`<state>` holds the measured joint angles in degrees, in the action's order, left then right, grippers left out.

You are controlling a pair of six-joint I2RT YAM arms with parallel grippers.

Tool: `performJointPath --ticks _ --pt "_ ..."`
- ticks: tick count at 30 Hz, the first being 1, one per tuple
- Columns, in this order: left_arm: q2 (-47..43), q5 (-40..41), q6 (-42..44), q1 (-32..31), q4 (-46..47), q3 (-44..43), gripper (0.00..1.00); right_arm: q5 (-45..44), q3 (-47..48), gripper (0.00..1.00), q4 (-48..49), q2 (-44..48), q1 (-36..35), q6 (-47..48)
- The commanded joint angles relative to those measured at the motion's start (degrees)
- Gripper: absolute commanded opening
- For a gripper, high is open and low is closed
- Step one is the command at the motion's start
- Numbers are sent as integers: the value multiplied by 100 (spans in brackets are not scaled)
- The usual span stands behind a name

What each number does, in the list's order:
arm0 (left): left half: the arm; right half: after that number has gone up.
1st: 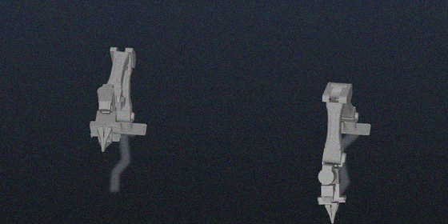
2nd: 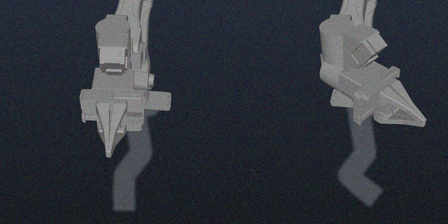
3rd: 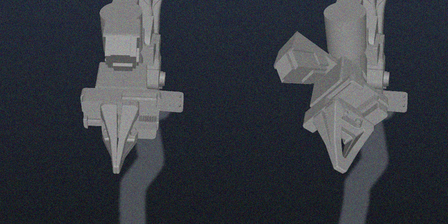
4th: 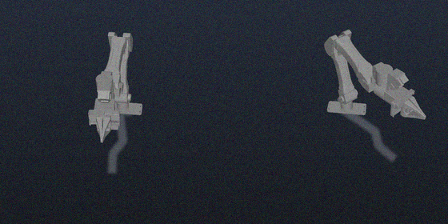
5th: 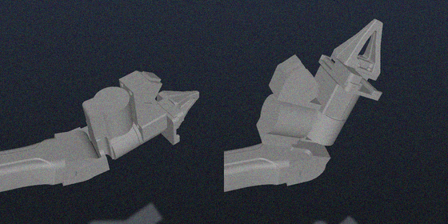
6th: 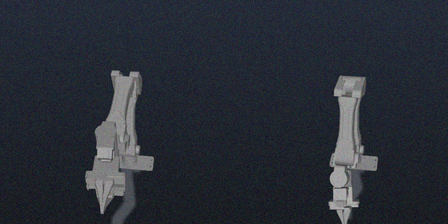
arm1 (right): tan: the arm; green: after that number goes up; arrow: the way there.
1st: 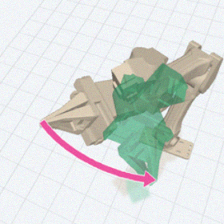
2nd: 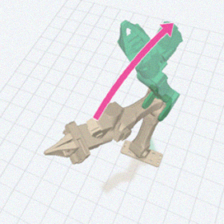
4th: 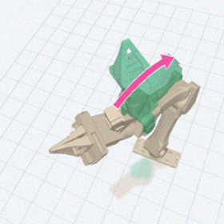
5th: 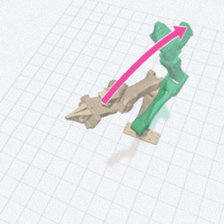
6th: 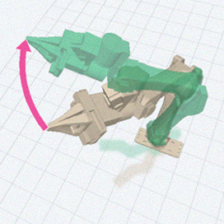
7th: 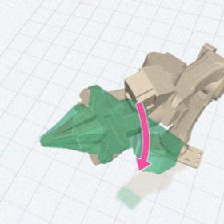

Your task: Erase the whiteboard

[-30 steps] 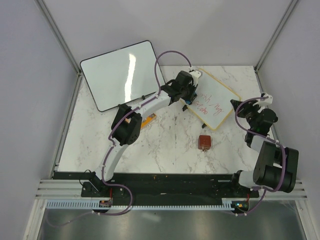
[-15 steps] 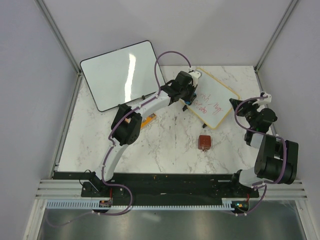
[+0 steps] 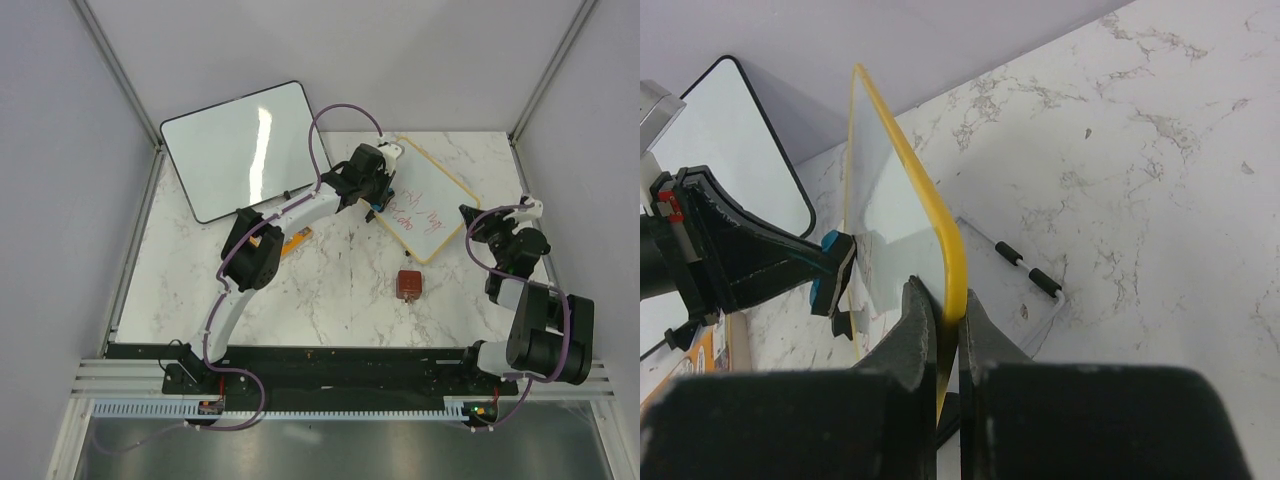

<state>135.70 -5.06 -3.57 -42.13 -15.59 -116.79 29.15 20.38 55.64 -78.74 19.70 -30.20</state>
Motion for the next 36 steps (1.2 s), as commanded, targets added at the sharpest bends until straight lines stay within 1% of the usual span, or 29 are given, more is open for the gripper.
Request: performJointPath --ticks 1,4,8,11,13,15,22,28,31,33,34,36 --pt "-211 -171 -126 -41 100 78 2 -1437 -254 0 -282 -1 130 1569" --pt "-210 -162 -108 -50 100 78 2 -1360 -228 0 -351 8 139 1517" --pt "-219 -171 -108 -58 92 104 2 -1192 53 0 -571 95 139 1481" --pt "-246 -162 -100 -59 92 148 2 -1341 211 0 -781 419 130 1613" --pt "-254 -162 -91 -59 100 174 2 -1455 334 0 -1114 613 139 1745" --pt "-263 -171 -82 -67 101 201 2 -1640 475 0 -1222 632 139 1824" --pt "-325 -180 -21 -76 101 324 2 -1869 581 0 -765 202 139 1947" --pt "-334 -162 15 -76 101 377 2 -1816 678 0 -686 52 139 1965" --pt "-316 -180 6 -85 109 403 2 -1851 503 0 -598 34 139 1956" --pt "-316 -188 6 -76 101 412 2 -1991 344 0 -266 52 130 2035" --pt "-342 -197 6 -85 109 420 2 -2061 248 0 -229 78 148 1983" --pt "-368 -197 6 -85 127 456 2 -2044 212 0 -360 227 139 2246"
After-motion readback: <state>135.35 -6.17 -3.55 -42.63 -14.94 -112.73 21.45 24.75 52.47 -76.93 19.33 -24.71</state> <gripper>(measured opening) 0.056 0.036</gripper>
